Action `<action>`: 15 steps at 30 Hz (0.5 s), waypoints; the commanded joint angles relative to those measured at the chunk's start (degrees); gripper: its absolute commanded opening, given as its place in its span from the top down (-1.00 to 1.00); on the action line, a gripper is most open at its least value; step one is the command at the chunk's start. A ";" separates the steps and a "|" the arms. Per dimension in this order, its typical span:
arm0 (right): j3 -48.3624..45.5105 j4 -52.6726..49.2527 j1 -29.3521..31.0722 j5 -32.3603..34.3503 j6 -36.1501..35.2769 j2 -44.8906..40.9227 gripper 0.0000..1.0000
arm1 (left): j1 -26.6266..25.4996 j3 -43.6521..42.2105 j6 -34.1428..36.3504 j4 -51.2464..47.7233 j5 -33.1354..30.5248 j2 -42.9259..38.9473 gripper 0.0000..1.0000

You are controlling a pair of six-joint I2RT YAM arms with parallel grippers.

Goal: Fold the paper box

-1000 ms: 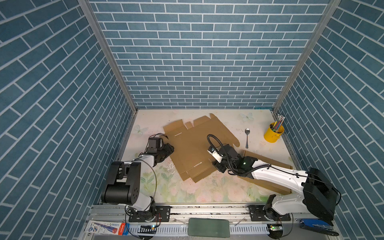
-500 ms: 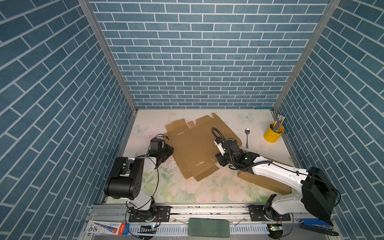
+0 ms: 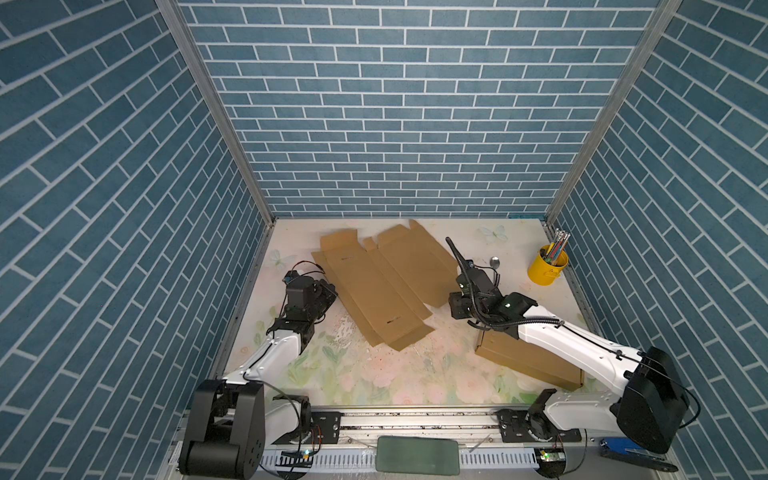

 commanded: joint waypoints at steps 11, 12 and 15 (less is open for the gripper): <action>0.80 6.76 -2.20 -17.68 28.39 3.08 -0.25 | -12.49 -3.19 -25.08 -14.46 -30.36 -14.69 1.00; 0.24 8.61 -2.20 -18.28 30.45 3.47 -0.33 | -14.33 -2.14 -25.60 -16.01 -31.60 -14.54 1.00; -1.38 13.91 -2.19 -21.54 35.65 3.50 -0.46 | -18.97 -1.84 -26.80 -16.85 -34.64 -14.52 1.00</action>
